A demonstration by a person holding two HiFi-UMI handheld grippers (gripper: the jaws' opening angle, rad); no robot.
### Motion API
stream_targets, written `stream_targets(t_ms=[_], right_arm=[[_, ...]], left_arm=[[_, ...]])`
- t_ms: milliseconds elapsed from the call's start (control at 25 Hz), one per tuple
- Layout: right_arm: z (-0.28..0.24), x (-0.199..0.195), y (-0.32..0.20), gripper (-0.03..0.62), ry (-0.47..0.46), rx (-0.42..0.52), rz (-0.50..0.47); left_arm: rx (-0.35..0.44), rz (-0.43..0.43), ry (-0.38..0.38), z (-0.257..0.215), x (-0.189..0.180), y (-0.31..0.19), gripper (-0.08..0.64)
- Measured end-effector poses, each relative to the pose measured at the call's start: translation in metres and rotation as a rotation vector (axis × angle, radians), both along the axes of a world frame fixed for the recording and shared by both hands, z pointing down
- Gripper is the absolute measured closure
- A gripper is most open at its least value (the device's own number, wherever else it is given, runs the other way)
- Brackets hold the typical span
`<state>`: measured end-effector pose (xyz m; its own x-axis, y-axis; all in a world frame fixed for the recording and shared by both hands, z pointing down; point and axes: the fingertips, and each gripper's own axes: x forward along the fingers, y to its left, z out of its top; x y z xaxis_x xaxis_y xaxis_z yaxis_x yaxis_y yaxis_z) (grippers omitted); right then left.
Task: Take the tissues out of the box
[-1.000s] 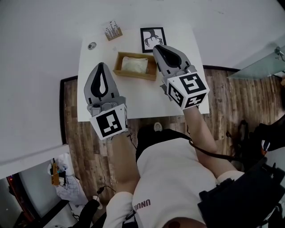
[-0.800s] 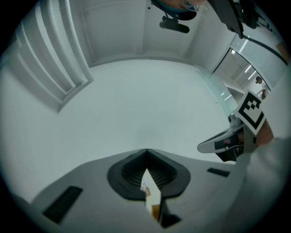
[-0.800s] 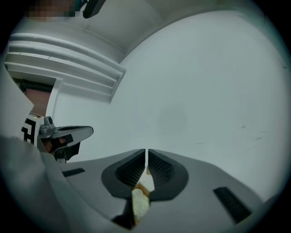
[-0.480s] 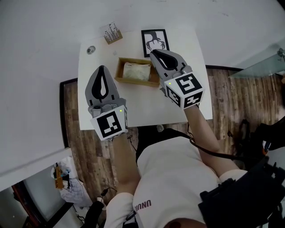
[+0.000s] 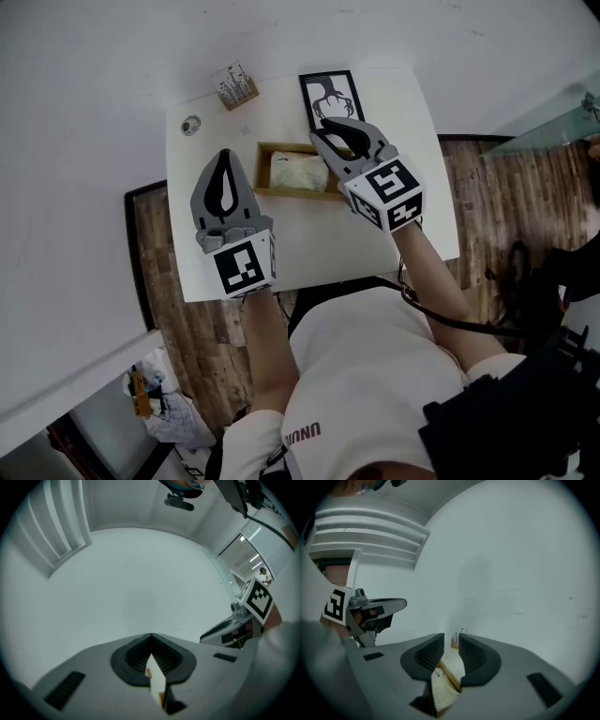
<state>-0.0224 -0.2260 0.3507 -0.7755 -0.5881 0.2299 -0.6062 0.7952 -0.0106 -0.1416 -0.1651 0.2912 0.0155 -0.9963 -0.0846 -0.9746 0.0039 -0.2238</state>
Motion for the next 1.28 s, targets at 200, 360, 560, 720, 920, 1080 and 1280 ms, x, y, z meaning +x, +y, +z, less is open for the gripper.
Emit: stream_targets(t_ms=[200, 360, 560, 720, 920, 1080, 1280], right_arm=[[0.026, -0.016, 0.001, 0.443, 0.1, -0.022, -0.051], [0.042, -0.027, 0.001, 0.434, 0.154, -0.042, -0.091], [0.065, -0.044, 0.008, 0.403, 0.233, -0.072, -0.177], [0.083, -0.051, 0.012, 0.39, 0.301, -0.088, -0.222], [0.102, -0.055, 0.015, 0.37, 0.351, -0.119, -0.267], [0.115, -0.058, 0.018, 0.365, 0.395, -0.132, -0.29], [0.126, -0.06, 0.02, 0.364, 0.423, -0.156, -0.313]], left_arm=[[-0.027, 0.024, 0.024, 0.015, -0.007, -0.011, 0.548], [-0.048, 0.039, 0.042, 0.026, -0.012, -0.019, 0.548], [-0.076, 0.047, 0.061, 0.039, -0.017, -0.026, 0.548], [-0.093, 0.055, 0.07, 0.048, -0.019, -0.031, 0.548], [-0.124, 0.056, 0.079, 0.057, -0.021, -0.035, 0.548], [-0.128, 0.067, 0.084, 0.063, -0.021, -0.039, 0.548], [-0.153, 0.085, 0.091, 0.069, -0.018, -0.043, 0.548]])
